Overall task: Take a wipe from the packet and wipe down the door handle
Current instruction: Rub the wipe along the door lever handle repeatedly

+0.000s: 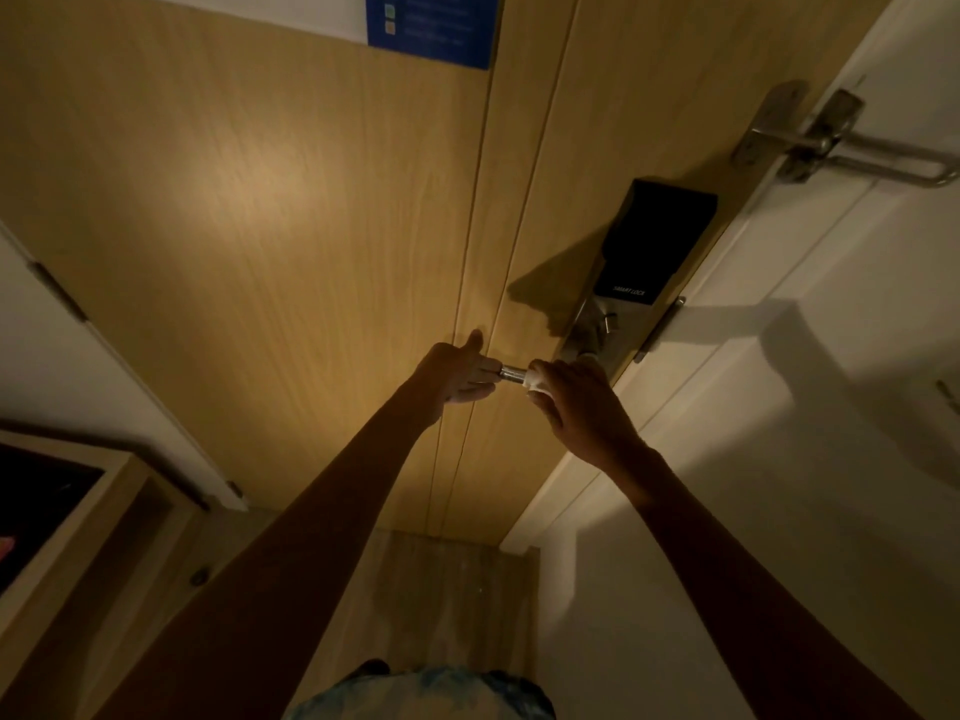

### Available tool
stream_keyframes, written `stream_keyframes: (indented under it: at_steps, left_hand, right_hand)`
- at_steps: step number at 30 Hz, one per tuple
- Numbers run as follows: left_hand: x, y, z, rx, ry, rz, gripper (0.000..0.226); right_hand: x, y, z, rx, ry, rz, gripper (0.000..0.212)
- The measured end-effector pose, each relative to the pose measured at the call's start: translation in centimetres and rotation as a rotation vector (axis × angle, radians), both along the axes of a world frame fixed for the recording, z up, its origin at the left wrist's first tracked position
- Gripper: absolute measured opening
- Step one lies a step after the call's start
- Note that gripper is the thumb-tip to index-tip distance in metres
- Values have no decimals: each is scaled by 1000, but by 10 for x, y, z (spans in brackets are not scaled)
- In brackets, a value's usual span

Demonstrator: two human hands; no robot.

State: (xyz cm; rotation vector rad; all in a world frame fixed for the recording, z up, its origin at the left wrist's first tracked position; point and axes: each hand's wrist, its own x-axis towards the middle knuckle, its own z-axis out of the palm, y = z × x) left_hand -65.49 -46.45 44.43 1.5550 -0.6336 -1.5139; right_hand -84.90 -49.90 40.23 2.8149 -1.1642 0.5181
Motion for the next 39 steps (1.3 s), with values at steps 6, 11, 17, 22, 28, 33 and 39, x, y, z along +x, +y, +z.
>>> stream_keyframes:
  at_steps: [6,11,17,22,28,33,39]
  left_hand:
    - [1,-1,-7,-4,-5,1,56]
    - [2,3,-5,-9,26,-6,59]
    - [3,-1,0,-23,-9,-49,56]
    - [5,-3,6,9,-45,-91,61]
    - [10,2,3,-13,6,-115,63]
    - [15,1,-7,-20,-26,-121,72]
    - [13,-3,-8,-36,-95,-132,72]
  right_hand:
    - [-4,-11,19,158,-99,19,25]
    - [-8,-10,20,184,-109,62,20]
    - [22,5,-5,-3,-25,-70,27]
    - [2,5,2,0,-87,-79,34]
    - [30,2,1,23,-10,-6,24]
    - [11,-10,19,80,11,88,18]
    - [27,-9,15,197,7,76,26]
